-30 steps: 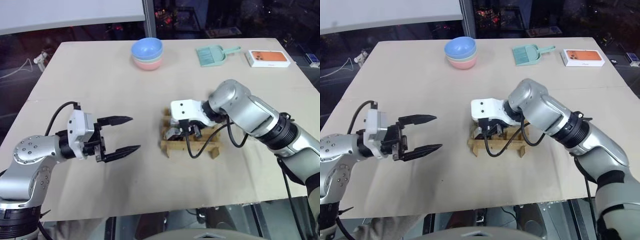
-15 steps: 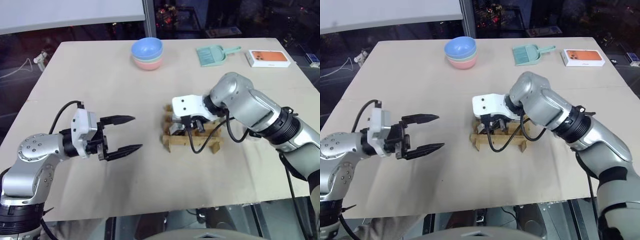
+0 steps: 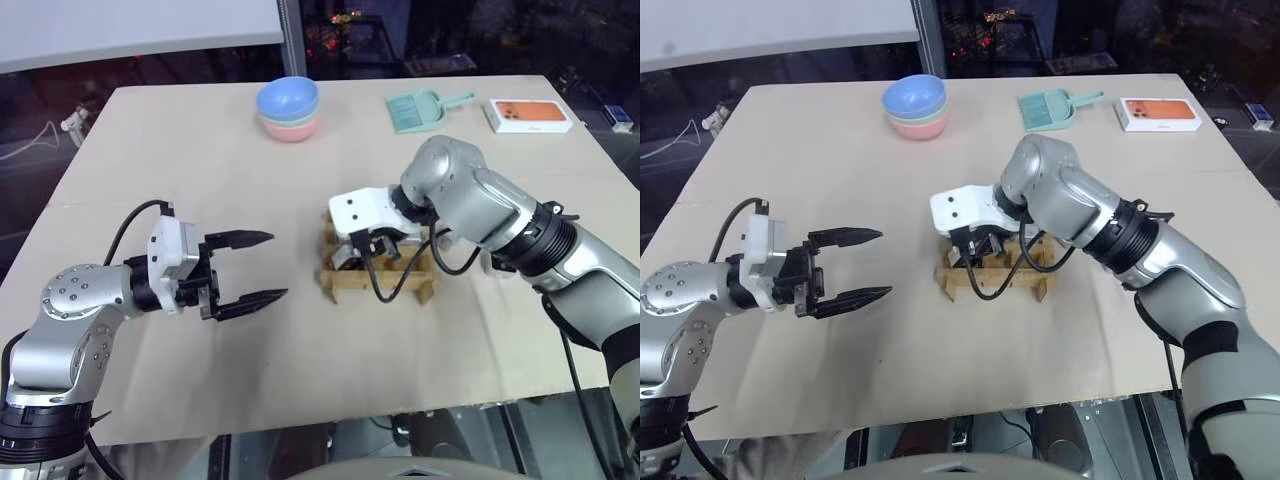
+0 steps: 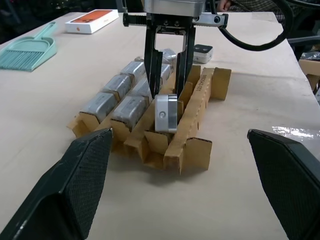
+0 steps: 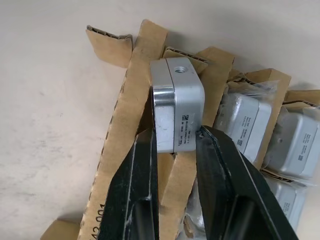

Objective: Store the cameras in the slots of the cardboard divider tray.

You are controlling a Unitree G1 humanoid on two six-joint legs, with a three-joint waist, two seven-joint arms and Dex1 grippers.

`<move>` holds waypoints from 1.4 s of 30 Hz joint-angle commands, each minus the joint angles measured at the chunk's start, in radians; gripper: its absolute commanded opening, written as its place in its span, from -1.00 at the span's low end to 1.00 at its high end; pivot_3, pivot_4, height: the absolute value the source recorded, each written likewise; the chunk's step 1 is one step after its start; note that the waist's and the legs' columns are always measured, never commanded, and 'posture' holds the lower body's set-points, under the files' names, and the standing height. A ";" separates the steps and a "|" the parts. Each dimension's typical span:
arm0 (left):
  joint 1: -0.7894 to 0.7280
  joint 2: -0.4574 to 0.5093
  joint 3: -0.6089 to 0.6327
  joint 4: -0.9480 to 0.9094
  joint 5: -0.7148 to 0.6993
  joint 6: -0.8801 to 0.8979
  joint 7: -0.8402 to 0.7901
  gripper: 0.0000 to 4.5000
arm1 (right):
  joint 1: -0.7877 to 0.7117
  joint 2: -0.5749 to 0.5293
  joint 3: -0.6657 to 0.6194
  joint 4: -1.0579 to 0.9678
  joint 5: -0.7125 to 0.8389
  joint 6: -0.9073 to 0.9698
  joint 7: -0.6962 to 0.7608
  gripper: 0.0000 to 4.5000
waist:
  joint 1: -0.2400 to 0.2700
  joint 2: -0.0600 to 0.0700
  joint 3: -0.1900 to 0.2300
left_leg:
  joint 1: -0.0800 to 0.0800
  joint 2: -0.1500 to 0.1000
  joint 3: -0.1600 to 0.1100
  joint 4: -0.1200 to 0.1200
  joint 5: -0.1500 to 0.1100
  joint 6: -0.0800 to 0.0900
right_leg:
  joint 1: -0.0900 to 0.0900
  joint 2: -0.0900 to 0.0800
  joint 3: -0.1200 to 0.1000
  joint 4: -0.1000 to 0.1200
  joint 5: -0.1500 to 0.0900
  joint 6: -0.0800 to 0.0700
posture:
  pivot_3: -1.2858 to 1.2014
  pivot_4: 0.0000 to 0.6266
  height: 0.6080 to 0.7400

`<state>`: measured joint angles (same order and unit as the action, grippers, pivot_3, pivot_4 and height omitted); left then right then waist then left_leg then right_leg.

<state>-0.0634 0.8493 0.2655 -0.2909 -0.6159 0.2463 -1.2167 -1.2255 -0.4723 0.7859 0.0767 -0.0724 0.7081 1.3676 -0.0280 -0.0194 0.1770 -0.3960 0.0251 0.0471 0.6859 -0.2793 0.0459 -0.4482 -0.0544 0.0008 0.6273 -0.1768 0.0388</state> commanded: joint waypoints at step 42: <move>-0.049 -0.003 -0.018 0.019 -0.003 -0.008 -0.033 1.00 | 0.778 0.113 -0.584 -0.369 0.336 -0.265 -0.490 -0.79 | 0.014 -0.001 0.000 | -0.002 0.000 0.000 -0.001 0.000 0.000 | 0.000 0.001 0.001 -0.002 0.001 0.002 | 0.03 -0.52 1.00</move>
<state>-0.1102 0.8461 0.2344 -0.2567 -0.6114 0.2486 -1.2479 -0.4363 -0.3610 0.1888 -0.3003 0.2783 0.5019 0.8801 -0.0139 -0.0202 0.1771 -0.3978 0.0249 0.0472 0.6847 -0.2793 0.0458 -0.4480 -0.0531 0.0014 0.6255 -0.1759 0.0411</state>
